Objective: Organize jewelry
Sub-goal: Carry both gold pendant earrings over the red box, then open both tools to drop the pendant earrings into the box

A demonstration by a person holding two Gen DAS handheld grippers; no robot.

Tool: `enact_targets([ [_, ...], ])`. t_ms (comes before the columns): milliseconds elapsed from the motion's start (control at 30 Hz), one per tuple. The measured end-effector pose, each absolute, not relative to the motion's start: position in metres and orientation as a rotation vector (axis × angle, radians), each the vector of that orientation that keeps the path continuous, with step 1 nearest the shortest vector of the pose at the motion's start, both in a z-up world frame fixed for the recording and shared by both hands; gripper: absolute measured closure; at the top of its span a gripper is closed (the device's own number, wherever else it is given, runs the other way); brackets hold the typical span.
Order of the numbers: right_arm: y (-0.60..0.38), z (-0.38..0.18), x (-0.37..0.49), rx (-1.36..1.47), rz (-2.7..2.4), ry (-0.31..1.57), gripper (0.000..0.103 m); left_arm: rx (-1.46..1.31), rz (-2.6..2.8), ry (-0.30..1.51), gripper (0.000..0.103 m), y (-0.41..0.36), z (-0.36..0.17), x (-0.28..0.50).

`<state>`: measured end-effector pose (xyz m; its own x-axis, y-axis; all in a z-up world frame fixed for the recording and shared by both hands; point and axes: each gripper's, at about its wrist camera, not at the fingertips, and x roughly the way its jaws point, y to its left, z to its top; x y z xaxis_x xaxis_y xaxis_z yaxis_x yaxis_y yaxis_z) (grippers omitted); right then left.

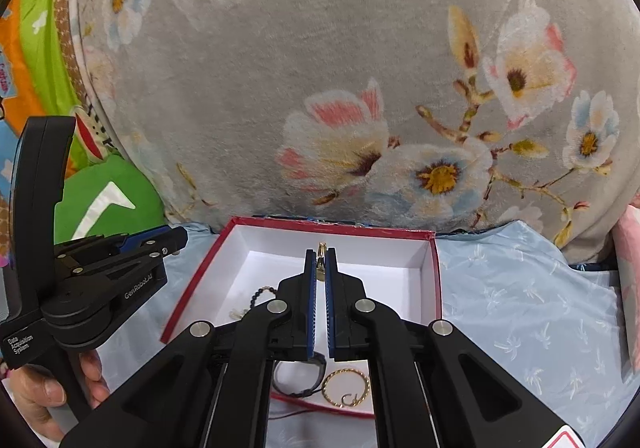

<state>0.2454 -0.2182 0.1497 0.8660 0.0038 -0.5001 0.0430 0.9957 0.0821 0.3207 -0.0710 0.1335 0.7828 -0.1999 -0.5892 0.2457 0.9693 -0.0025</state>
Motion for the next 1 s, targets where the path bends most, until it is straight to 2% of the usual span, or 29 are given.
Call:
enact_targets([
  [400,-0.237,0.094,0.303,0.090,-0.056,0.605,0.099,0.117,-0.217,0.692,0.089,-0.100,0.080,0.367],
  [433,-0.236,0.092,0.305,0.084,-0.056,0.606,0.099,0.114,-0.222,0.695,0.089,-0.102,0.076,0.370],
  [467,-0.236,0.090,0.306,0.073,-0.063,0.595,0.092,0.112,-0.226,0.699,0.088,-0.103,0.074,0.372],
  [500,-0.235,0.089,0.306,0.065,-0.079,0.590,0.085,0.113,-0.215,0.704,0.075,-0.103,0.071,0.374],
  [533,-0.235,0.089,0.306,0.059,-0.093,0.584,0.069,0.114,-0.195,0.705,0.050,-0.103,0.068,0.376],
  [567,-0.235,0.089,0.305,0.059,-0.103,0.568,0.064,0.114,-0.172,0.702,0.038,-0.102,0.066,0.377],
  [600,-0.236,0.090,0.303,0.061,-0.106,0.559,0.064,0.109,-0.163,0.690,0.030,-0.100,0.065,0.377],
  [1000,-0.235,0.096,0.291,0.074,-0.104,0.550,0.059,0.110,-0.159,0.675,0.028,-0.094,0.069,0.367],
])
